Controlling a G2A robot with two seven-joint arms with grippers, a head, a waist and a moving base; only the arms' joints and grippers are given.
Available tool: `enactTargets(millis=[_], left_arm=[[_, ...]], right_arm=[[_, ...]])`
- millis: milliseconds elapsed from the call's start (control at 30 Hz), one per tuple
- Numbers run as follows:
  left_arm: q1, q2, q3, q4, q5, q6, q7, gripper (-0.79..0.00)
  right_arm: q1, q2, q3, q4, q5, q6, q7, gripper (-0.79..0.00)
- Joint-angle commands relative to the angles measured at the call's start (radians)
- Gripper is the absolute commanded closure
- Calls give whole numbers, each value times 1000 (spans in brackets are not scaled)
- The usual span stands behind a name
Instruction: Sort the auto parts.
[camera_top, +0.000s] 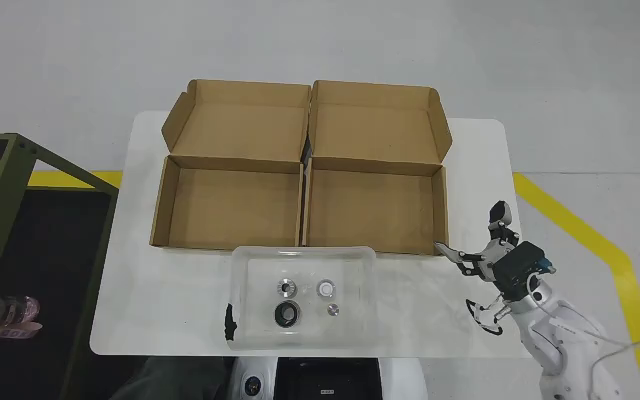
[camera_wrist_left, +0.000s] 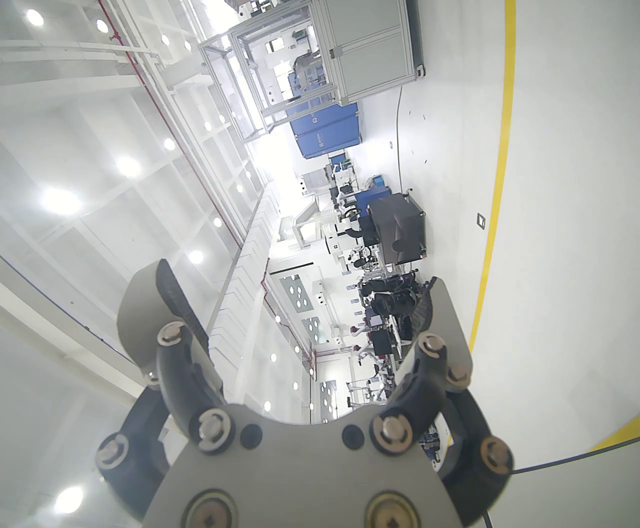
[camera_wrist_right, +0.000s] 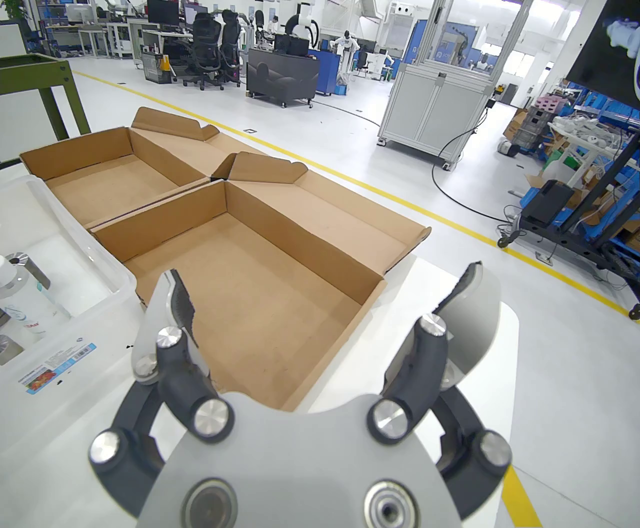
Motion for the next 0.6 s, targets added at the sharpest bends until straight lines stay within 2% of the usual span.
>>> enactTargets(millis=[0,267,567], left_arm=[[0,0,0,0,0,0,0,-784],[0,0,0,0,0,0,0,-785],[0,0,0,0,0,0,0,-785]], right_arm=[[0,0,0,0,0,0,0,-785],[6,1,-11,-11,5,-8,22,-785],[50,12,-84,-65,41,-141,161,-785]])
